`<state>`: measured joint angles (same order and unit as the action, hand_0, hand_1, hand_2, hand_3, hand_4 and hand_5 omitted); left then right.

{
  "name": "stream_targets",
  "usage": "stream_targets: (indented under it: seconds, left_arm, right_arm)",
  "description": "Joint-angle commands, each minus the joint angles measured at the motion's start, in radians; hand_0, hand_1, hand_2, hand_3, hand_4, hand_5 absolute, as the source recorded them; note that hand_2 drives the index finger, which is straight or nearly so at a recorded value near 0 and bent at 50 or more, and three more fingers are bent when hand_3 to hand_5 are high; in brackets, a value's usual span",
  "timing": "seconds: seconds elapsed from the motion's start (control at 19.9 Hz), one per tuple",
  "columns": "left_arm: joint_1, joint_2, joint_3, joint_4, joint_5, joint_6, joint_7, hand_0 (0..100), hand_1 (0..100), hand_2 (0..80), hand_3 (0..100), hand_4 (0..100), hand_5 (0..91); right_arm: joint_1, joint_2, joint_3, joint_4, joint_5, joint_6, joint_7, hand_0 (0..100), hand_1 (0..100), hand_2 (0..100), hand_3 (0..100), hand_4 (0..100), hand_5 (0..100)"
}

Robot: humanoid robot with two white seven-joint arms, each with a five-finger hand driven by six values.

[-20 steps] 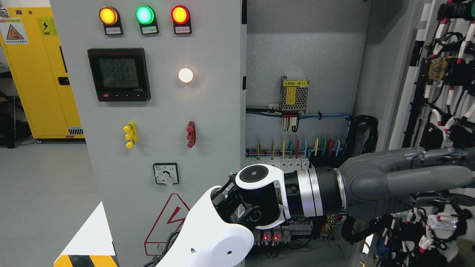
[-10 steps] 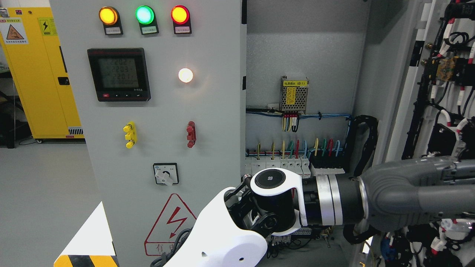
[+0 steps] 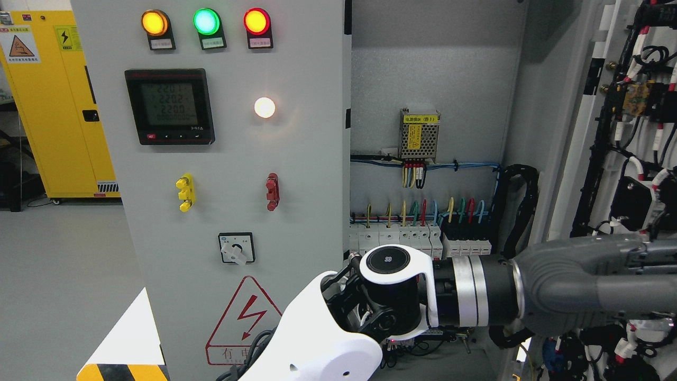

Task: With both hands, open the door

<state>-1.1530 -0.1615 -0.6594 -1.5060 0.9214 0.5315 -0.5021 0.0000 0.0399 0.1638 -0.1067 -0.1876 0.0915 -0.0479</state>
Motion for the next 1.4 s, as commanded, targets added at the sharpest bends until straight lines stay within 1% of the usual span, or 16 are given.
stream_targets:
  seconds: [0.0,0.15,0.25,0.35,0.45,0.55,0.65,0.75,0.8,0.85,0.95,1.05,1.2,1.35]
  left_arm:
    - [0.045,0.069,0.132,-0.074,-0.033,0.013,-0.001,12,56,0.0,0,0,0.0]
    - [0.11,0.117,0.165,-0.166,-0.033,0.013,-0.001,12,56,0.0,0,0,0.0]
    - [0.169,0.178,0.172,-0.229,-0.035,0.012,-0.001,12,56,0.0,0,0,0.0]
    - [0.26,0.233,0.176,-0.293,-0.042,0.01,0.0,12,56,0.0,0,0,0.0]
    - [0.378,0.27,0.205,-0.338,-0.088,0.008,0.002,12,56,0.0,0,0,0.0]
    - [0.473,0.284,0.225,-0.341,-0.169,0.005,0.002,12,56,0.0,0,0,0.0]
    - [0.567,0.29,0.239,-0.345,-0.226,-0.002,0.008,12,56,0.0,0,0,0.0]
    - [0.717,0.292,0.265,-0.387,-0.26,-0.013,0.046,12,56,0.0,0,0,0.0]
    - [0.802,0.29,0.28,-0.401,-0.271,-0.022,0.056,12,56,0.0,0,0,0.0]
    - [0.896,0.293,0.29,-0.402,-0.292,-0.05,0.059,12,56,0.0,0,0,0.0]
    - [1.053,0.301,0.31,-0.399,-0.347,-0.137,0.059,12,56,0.0,0,0,0.0]
    - [1.223,0.303,0.326,-0.398,-0.363,-0.215,0.059,12,56,0.0,0,0,0.0]
    - [1.384,0.3,0.386,-0.373,-0.365,-0.275,0.059,12,56,0.0,0,0,0.0]
    - [1.486,0.296,0.472,-0.271,-0.363,-0.32,0.059,12,56,0.0,0,0,0.0]
  right_arm:
    - [0.028,0.0,0.009,-0.001,0.0,0.001,0.003,0,50,4,0,0,0]
    - [0.028,0.0,0.008,-0.001,-0.001,0.001,0.003,0,50,4,0,0,0]
    - [0.028,0.0,0.009,0.001,0.0,0.001,0.003,0,50,4,0,0,0]
    - [0.026,0.0,0.009,-0.001,0.0,0.001,0.003,0,50,4,0,0,0]
    - [0.026,0.0,0.009,-0.001,-0.001,0.001,0.003,0,50,4,0,0,0]
    - [0.028,0.0,0.009,-0.001,0.0,0.001,0.003,0,50,4,0,0,0]
    - [0.026,0.0,0.009,-0.001,0.0,0.001,0.003,0,50,4,0,0,0]
    - [0.026,0.0,0.009,-0.001,0.0,0.001,0.003,0,50,4,0,0,0]
    - [0.026,0.0,0.009,-0.001,0.0,0.001,0.003,0,50,4,0,0,0]
    - [0.028,0.0,0.009,-0.001,0.0,0.001,0.003,0,50,4,0,0,0]
    - [0.026,0.0,0.009,-0.001,0.0,0.001,0.003,0,50,4,0,0,0]
    - [0.028,0.0,0.009,-0.001,0.0,0.001,0.003,0,50,4,0,0,0]
    - [0.026,0.0,0.008,-0.001,0.0,0.001,0.003,0,50,4,0,0,0]
    - [0.028,0.0,0.008,-0.001,0.0,0.001,0.003,0,50,4,0,0,0]
